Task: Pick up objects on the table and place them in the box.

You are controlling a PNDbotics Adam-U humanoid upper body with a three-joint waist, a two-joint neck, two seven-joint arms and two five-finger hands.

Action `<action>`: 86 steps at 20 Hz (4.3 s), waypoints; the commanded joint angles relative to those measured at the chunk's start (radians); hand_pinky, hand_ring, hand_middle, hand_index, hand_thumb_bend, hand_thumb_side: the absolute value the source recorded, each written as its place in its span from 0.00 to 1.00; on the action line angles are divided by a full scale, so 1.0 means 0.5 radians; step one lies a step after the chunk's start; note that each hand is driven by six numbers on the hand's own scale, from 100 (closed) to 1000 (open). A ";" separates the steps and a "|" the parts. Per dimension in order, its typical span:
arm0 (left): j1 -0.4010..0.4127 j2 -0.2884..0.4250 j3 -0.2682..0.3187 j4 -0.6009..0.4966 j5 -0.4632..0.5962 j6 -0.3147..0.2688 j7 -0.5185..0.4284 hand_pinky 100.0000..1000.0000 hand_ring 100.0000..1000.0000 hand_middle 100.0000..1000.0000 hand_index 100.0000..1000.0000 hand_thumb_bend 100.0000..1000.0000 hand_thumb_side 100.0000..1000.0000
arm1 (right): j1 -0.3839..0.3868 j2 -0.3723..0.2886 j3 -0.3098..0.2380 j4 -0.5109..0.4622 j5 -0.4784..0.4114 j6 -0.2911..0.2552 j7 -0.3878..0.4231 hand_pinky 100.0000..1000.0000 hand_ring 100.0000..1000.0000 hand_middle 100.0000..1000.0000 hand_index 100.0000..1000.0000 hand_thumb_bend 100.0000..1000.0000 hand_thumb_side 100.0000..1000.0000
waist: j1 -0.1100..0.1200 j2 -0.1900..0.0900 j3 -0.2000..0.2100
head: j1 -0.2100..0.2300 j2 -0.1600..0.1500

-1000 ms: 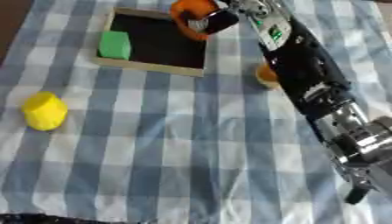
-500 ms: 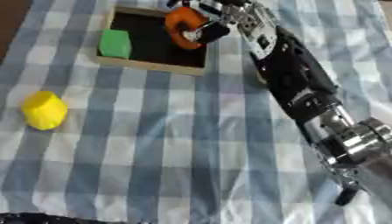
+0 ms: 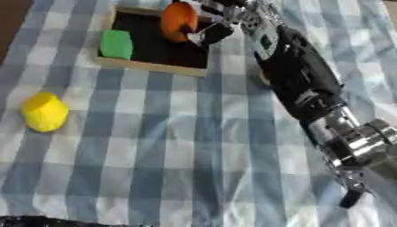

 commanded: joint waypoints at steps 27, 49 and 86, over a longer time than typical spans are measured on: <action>0.052 0.090 0.044 -0.040 -0.047 -0.020 0.064 0.72 0.83 0.65 0.80 0.00 0.55 | 0.803 -0.995 -0.074 -1.366 -0.824 0.204 0.056 0.99 1.00 0.81 0.99 0.00 0.11 | 0.021 -0.084 -0.189 | 0.149 0.009; 0.049 0.065 0.043 -0.040 -0.046 -0.017 0.068 0.72 0.83 0.65 0.80 0.00 0.55 | 1.365 -1.020 -0.127 -1.528 -0.543 0.236 0.068 1.00 1.00 0.89 1.00 0.00 0.12 | 0.065 -0.071 -0.226 | 0.198 0.009; 0.039 0.028 0.030 -0.040 -0.019 0.003 0.046 0.71 0.84 0.65 0.80 0.00 0.55 | 1.161 -0.835 -0.012 -0.888 -0.119 0.218 -0.034 0.99 1.00 0.81 0.96 0.00 0.18 | 0.086 -0.037 -0.205 | 0.163 -0.020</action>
